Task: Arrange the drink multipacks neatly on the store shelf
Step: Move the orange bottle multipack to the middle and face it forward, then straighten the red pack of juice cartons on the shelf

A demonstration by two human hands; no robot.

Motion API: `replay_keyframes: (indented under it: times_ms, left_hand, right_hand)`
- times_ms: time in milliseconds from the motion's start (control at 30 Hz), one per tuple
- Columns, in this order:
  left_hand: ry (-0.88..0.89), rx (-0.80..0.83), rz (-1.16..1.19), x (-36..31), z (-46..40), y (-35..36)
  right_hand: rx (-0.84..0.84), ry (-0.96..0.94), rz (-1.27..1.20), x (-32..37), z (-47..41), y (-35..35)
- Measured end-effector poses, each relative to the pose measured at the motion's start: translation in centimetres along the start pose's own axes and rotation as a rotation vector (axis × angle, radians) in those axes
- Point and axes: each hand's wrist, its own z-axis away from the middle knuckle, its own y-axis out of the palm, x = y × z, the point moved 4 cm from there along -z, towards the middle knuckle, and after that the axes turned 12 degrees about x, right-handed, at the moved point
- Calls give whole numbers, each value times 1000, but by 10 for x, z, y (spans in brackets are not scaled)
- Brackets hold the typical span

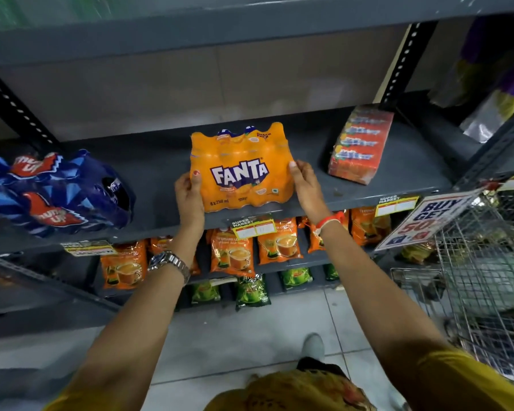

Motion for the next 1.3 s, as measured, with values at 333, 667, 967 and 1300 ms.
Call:
replay_keyframes:
  times_ms: [333, 667, 967, 1300]
  left_hand:
    - [367, -333, 53, -12, 46, 62]
    - [158, 60, -92, 0, 27, 272]
    - [-647, 58, 532, 31, -1, 346]
    - [-556, 87, 230, 30, -37, 327]
  right_hand:
    - [-232, -188, -48, 19, -24, -79]
    - [-218, -167, 367, 41, -82, -217]
    - [299, -38, 941, 40, -147, -261]
    - [68, 150, 671, 5, -140, -316]
